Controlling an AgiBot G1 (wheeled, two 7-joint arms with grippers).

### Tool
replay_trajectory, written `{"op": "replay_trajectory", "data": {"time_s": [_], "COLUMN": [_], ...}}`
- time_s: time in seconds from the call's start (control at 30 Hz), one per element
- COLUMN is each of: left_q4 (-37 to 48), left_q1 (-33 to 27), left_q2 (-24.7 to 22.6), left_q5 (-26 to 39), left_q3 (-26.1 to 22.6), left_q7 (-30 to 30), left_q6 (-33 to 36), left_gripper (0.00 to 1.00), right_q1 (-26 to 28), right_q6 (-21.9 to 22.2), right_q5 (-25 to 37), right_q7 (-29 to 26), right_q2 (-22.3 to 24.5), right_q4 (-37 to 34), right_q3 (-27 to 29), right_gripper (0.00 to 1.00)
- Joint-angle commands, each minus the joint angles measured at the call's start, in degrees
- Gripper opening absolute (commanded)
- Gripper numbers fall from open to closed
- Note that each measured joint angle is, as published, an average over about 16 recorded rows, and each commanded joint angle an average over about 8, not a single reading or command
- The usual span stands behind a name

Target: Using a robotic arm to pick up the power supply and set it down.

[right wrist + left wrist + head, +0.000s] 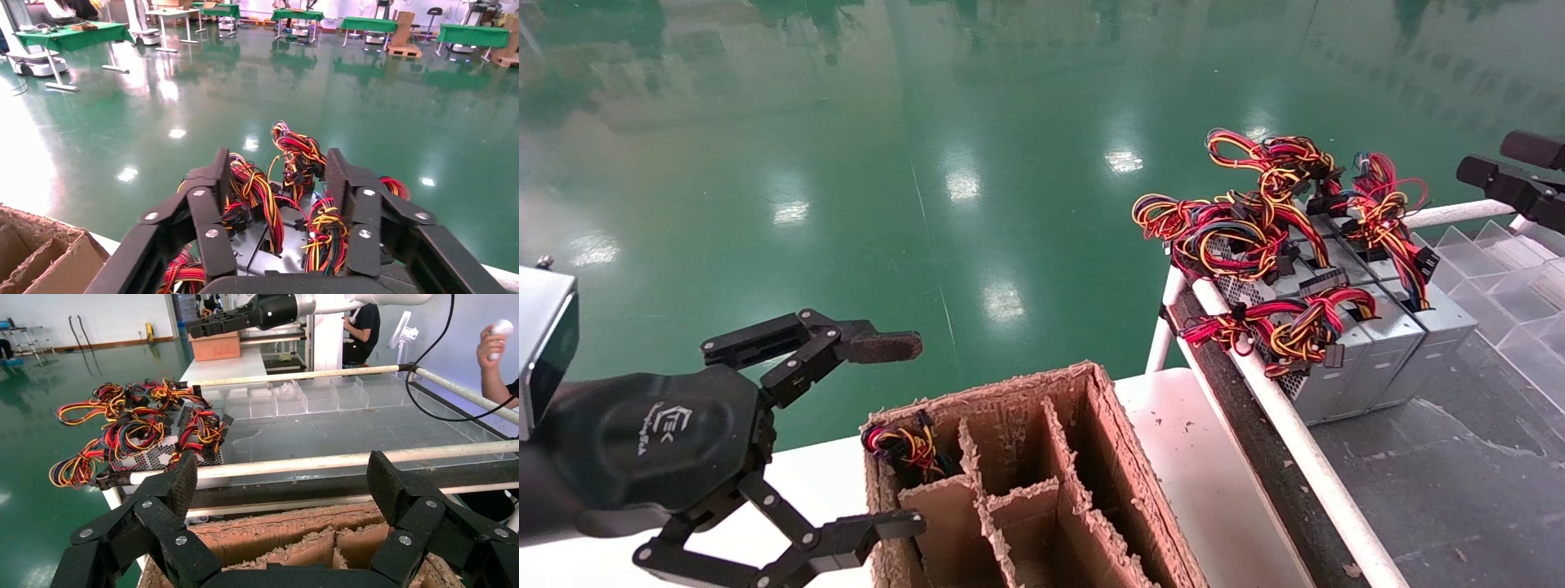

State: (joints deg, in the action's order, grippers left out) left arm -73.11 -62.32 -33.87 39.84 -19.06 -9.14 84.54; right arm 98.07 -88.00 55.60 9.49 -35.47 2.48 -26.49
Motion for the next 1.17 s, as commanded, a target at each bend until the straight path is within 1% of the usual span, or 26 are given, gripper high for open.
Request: {"op": "replay_trajectory", "data": {"time_s": [0.03, 0.17, 1.07, 1.17], "left_q4": [0.01, 0.02, 0.03, 0.04], "left_q1": [0.00, 0.00, -0.02, -0.02], "left_q2": [0.00, 0.00, 0.01, 0.01], "left_q5": [0.00, 0.00, -0.03, -0.03], "left_q3": [0.00, -0.01, -0.05, -0.05], "left_q7": [0.00, 0.01, 0.03, 0.03], "left_q6": [0.00, 0.00, 0.00, 0.00], "left_gripper": [1.00, 1.00, 1.00, 1.00], "right_q1": [-0.01, -2.01, -18.86, -19.78], "right_q6": [-0.02, 0.13, 1.19, 1.25], "right_q5": [-0.27, -1.02, -7.23, -7.57], "right_q7": [0.47, -0.57, -10.18, -10.71], "right_q2": [0.11, 0.15, 0.30, 0.30], "right_q4": [0.06, 4.00, 36.77, 38.58], "right_q3": [0.20, 0.77, 5.51, 5.77], "right_gripper": [1.00, 1.00, 1.00, 1.00]}}
